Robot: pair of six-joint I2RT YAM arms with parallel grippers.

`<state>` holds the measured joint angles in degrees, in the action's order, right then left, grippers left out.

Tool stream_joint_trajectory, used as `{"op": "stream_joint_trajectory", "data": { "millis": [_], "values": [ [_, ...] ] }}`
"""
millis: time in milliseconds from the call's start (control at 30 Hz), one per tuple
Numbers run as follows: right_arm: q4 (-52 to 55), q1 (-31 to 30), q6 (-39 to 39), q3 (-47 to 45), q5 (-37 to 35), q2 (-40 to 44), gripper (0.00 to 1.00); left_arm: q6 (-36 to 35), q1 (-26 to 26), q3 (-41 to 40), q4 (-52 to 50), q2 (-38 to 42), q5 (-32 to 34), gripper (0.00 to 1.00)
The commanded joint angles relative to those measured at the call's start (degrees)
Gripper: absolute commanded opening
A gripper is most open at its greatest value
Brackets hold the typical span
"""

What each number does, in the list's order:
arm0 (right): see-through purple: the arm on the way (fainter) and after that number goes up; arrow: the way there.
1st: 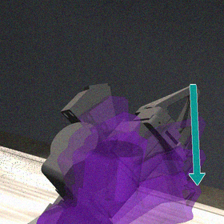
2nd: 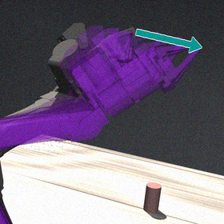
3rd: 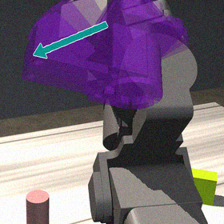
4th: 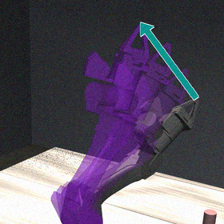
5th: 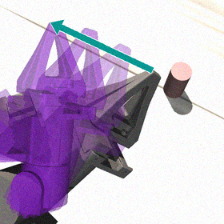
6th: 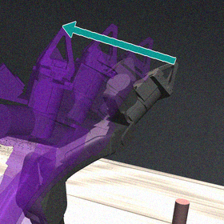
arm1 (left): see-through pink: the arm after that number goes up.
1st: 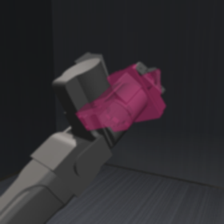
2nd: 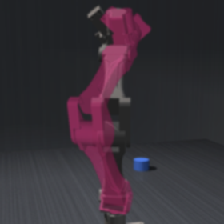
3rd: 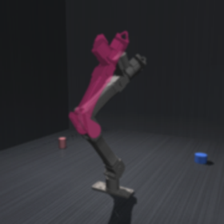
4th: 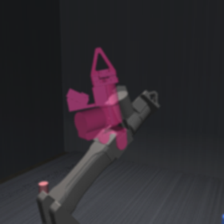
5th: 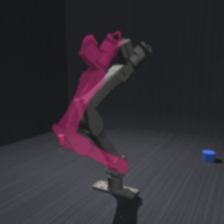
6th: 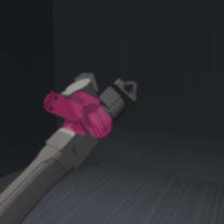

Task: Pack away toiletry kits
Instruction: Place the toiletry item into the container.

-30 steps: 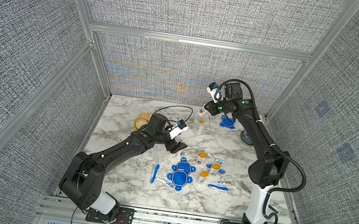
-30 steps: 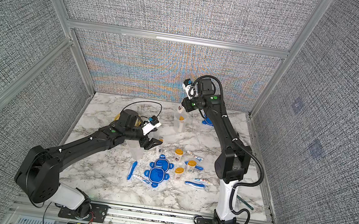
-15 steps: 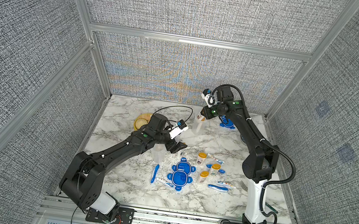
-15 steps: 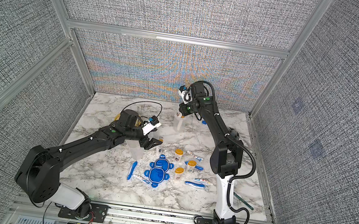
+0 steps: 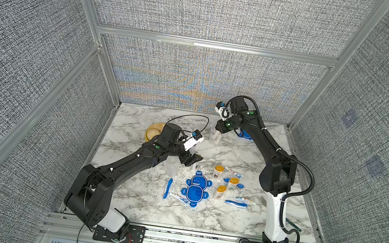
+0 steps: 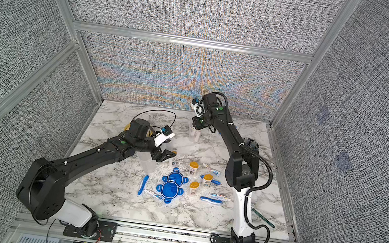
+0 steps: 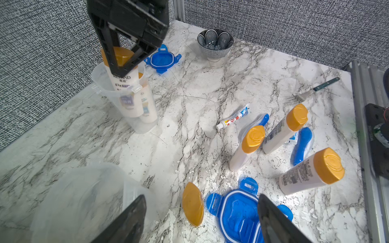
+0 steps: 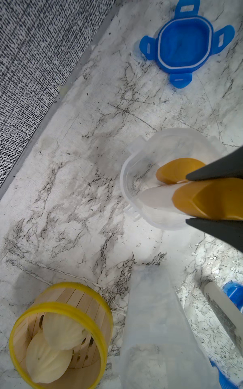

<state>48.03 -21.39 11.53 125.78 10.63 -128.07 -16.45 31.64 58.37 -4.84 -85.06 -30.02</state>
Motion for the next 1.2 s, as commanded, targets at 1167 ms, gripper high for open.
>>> {"op": "stream_joint_trajectory", "data": {
  "millis": [1167],
  "values": [
    [-16.16, -0.33, -4.85, -50.76, 6.53, 47.75, 0.58, 9.77, 0.09, -10.79, 1.82, 14.88, 3.92, 0.81]
  ]
}}
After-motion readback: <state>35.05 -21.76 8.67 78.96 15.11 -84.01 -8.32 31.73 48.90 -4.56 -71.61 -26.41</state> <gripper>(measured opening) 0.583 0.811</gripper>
